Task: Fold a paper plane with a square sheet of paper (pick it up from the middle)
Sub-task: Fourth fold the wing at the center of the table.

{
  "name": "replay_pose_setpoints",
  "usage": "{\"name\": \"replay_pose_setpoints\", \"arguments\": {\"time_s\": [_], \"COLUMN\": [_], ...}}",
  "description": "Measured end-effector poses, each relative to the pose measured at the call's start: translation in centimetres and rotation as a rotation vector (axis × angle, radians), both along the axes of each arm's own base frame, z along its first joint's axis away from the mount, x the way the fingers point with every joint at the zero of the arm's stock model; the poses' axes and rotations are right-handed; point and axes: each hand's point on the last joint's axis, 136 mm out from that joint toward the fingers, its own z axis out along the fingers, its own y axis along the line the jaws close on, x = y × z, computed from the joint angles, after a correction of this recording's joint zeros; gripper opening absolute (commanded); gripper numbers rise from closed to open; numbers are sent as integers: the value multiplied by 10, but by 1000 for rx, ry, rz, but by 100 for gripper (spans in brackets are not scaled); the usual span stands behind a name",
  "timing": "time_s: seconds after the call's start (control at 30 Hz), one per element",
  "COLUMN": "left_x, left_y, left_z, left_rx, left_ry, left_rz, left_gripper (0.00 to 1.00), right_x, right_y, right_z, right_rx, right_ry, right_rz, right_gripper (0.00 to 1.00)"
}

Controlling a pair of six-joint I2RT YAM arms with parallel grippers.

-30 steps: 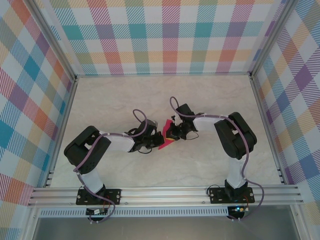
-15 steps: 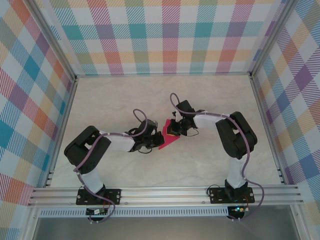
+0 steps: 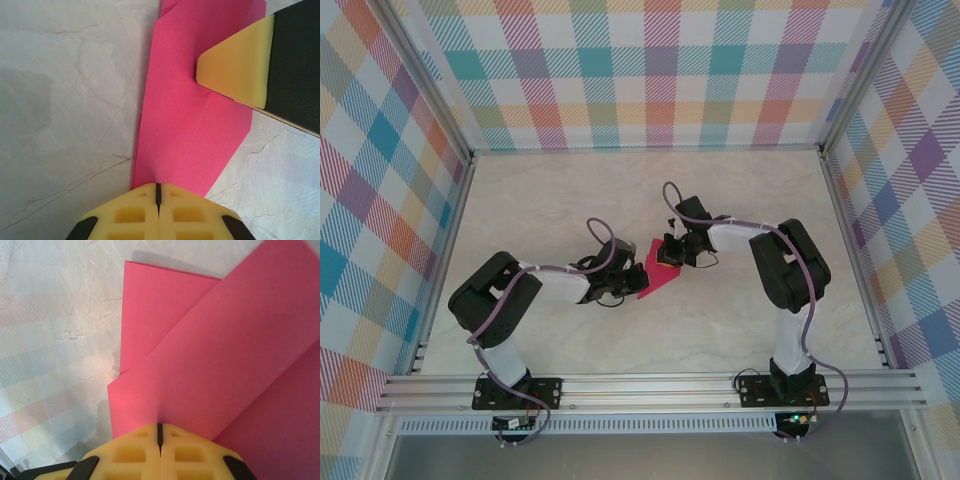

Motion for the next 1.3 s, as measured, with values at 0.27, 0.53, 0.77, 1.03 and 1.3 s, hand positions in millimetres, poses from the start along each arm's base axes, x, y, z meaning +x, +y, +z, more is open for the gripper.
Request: {"name": "replay_pose_setpoints", "arguments": {"time_s": [0.27, 0.53, 0.77, 1.03, 1.3], "left_x": [0, 0, 0, 0, 0], "left_y": [0, 0, 0, 0, -1], "left_z": [0, 0, 0, 0, 1], "left_rx": [1, 2, 4, 6, 6], "left_ry": [-1, -2, -6, -10, -10], "left_rz": [1, 0, -6, -12, -12], "left_gripper": [0, 0, 0, 0, 0], "right_x": [13, 20, 40, 69, 78], "right_y": [-13, -22, -37, -59, -83], "right_z": [3, -1, -1, 1, 29], "right_rx": [-7, 14, 17, -2, -21], "right_ry": [-17, 10, 1, -19, -105], "right_rz": [-27, -51, -99, -168, -224], "right_gripper": [1, 1, 1, 2, 7]}}
